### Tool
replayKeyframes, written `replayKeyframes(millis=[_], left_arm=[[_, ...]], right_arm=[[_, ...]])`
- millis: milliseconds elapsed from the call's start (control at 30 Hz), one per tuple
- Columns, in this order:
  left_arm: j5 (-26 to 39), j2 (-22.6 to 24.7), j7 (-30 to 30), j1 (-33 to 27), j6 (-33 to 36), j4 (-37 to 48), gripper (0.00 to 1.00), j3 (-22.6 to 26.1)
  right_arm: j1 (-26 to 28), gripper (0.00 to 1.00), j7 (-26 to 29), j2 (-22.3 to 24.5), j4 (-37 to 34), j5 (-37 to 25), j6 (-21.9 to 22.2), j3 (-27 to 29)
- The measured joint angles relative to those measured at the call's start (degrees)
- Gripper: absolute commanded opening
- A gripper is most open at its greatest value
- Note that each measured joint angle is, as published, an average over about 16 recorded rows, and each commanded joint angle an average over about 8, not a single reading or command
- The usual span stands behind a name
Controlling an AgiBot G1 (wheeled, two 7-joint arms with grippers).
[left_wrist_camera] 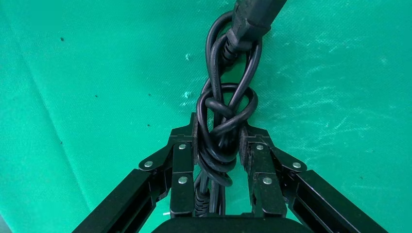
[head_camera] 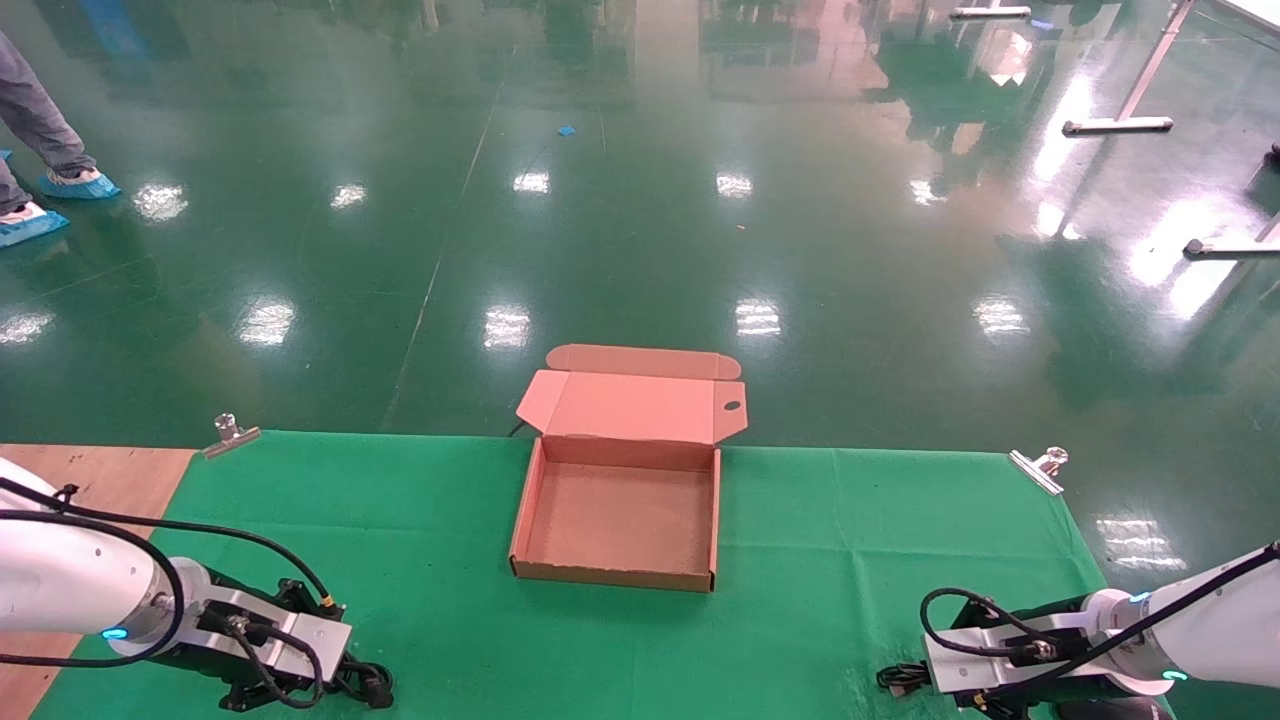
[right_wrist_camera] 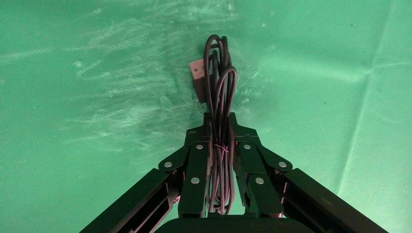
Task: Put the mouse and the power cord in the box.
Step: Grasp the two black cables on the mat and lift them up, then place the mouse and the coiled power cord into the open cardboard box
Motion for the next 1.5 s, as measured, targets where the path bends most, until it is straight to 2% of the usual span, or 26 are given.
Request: replayKeyframes(millis=[233,500,767,1067,1267,1500], left_arm=[[-1.0,-1.0,0.1,-3.8,2.7,-0.6,0.0,-0.7],[-2.1,-2.4,-0.8,-11.1,7.2,-2.9,0.0,-1.5],[-3.5,-1.7,-4.3,-17.6,10.8,-8.3,0.0,-2.5],[-5.5,1.2,-11.7,-19.4,9.4,-17.7,0.0,-4.3],[-6.4,2.3,-16.0,-18.0,6.9,-24.0,0.0,-5.1],[-7.0,2.4,-18.3,-15.4,5.7,-29.1,0.0,-5.4]], right_arm=[[3.4,0.0,-0.5,1.4,0.8,0.9,-3.4,0.6],[10.8,0.0,-0.6,3.2,3.2,2.5,-9.8,1.8],[19.0,0.0,2.9,1.4,7.1,3.5,-13.9,2.4],[23.8,0.0,10.3,-6.3,11.2,2.8,-11.0,2.1],[23.9,0.0,14.6,-10.9,13.8,2.4,-7.7,1.3],[22.6,0.0,18.2,-13.1,17.2,2.8,-5.4,-0.2]])
